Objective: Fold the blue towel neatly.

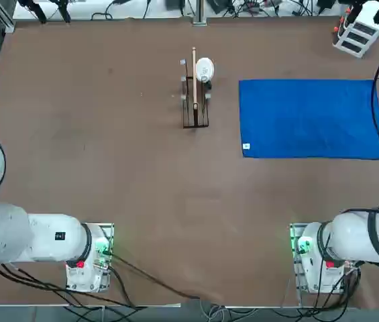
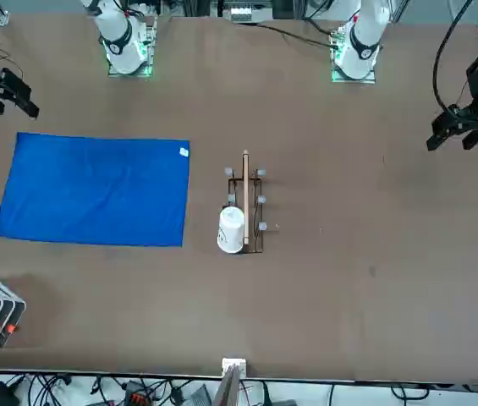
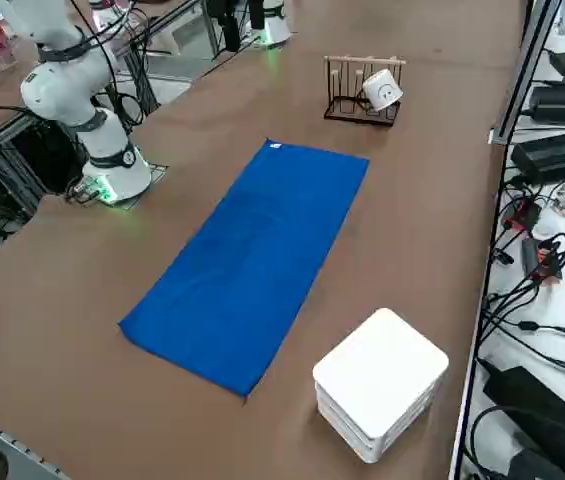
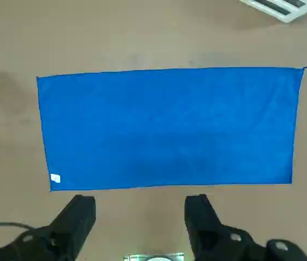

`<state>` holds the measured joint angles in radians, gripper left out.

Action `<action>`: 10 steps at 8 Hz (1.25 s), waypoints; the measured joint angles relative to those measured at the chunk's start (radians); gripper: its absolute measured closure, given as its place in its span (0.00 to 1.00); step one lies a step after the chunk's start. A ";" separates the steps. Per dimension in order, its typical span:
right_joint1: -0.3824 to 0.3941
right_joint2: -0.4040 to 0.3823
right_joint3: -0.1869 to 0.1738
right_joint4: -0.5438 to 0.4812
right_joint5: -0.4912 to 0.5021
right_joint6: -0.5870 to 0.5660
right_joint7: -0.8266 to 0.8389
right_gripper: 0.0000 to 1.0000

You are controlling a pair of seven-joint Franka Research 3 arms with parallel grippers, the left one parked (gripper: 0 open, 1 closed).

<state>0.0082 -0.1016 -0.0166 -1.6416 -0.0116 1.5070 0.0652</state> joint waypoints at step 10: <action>-0.312 0.105 -0.030 -0.236 -0.006 0.331 -0.010 0.00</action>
<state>-0.3039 0.0034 -0.0465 -1.8779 -0.0171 1.8380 0.0556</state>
